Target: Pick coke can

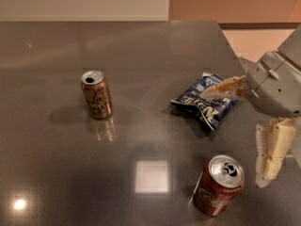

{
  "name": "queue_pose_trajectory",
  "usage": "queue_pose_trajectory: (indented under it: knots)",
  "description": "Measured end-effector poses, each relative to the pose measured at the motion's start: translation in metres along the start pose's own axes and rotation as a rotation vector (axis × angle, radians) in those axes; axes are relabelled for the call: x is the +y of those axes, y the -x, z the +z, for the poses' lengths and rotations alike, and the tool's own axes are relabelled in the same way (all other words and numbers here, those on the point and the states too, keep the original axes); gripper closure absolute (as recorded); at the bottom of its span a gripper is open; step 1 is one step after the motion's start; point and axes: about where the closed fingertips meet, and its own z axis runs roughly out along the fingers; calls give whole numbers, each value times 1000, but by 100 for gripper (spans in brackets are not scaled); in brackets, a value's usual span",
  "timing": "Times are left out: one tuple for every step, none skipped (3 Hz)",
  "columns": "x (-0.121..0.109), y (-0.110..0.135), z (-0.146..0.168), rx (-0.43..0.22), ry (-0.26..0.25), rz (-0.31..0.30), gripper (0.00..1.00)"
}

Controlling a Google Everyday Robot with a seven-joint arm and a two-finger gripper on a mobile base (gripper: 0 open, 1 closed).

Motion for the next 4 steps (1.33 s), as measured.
queue_pose_trajectory:
  knots:
    - [11,-1,14,-30,40,-60,0]
    - [23,1,26,-64,85,-97,0]
    - [35,6,36,-95,118,-120,0]
    - [45,10,43,-121,142,-137,0]
